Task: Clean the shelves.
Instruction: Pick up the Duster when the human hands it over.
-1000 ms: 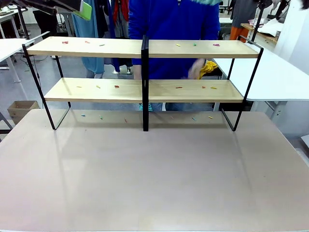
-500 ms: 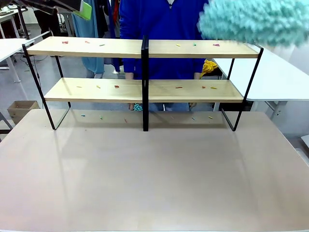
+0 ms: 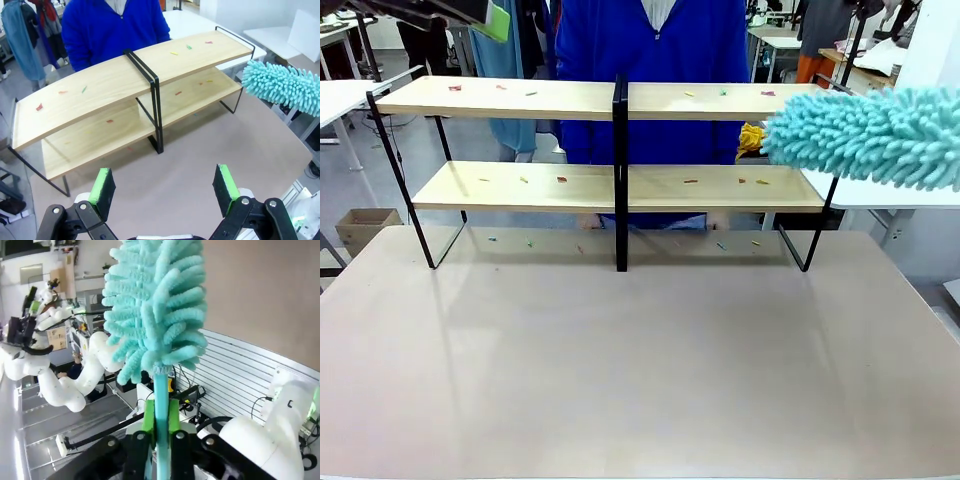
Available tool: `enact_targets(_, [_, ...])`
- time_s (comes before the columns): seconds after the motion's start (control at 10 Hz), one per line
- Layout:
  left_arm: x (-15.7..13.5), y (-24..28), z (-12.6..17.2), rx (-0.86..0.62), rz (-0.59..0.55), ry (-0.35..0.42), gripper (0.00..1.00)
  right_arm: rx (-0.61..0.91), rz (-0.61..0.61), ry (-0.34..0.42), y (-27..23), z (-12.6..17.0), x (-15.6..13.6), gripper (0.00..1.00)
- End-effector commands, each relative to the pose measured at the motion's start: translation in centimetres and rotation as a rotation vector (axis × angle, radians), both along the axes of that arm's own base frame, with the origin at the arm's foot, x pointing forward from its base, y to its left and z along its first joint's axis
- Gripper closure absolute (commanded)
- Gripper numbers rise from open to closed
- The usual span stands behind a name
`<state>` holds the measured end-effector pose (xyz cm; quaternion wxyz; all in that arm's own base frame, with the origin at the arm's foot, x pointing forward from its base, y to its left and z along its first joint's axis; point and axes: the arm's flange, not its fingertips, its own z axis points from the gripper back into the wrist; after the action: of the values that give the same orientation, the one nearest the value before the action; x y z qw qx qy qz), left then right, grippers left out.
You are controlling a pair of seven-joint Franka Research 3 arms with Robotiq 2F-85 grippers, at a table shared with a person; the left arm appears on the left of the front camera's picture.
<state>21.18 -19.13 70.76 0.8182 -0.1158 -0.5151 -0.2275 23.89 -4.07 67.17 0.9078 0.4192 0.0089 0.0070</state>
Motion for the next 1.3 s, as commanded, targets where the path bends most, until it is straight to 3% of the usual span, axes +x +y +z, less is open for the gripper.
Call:
enact_targets(0.0, [0.1, 0.2, 0.0, 0.0, -0.004, -0.008, 0.0, 0.056, 0.026, -0.014, -0.1, 1.0, -0.1, 1.0])
enact_targets(0.1, [0.1, 0.2, 0.0, 0.0, -0.004, -0.008, 0.0, 0.056, 0.026, -0.014, -0.1, 1.0, -0.1, 1.0])
enact_targets(0.2, [0.1, 0.2, 0.0, 0.0, -0.004, -0.008, 0.0, 0.019, 0.008, -0.006, 0.0, 0.4, -0.2, 0.88])
enact_targets(0.6, [0.1, 0.2, 0.0, 0.0, -0.004, -0.008, 0.0, -0.156, 0.155, 0.11, 5.6, -4.2, 1.9, 0.88])
enact_targets(0.9, [0.1, 0.2, 0.0, 0.0, -0.004, -0.008, 0.0, -0.161, 0.189, -0.038, 12.0, -8.1, 8.0, 0.88])
enact_targets(1.1, [0.1, 0.2, 0.0, 0.0, -0.004, -0.008, 0.0, -0.241, 0.125, -0.121, 17.4, -11.3, 12.6, 0.88])
enact_targets(1.2, [0.1, 0.2, 0.0, 0.0, -0.004, -0.008, 0.0, -0.207, 0.085, -0.191, 18.9, -12.1, 15.1, 0.88])
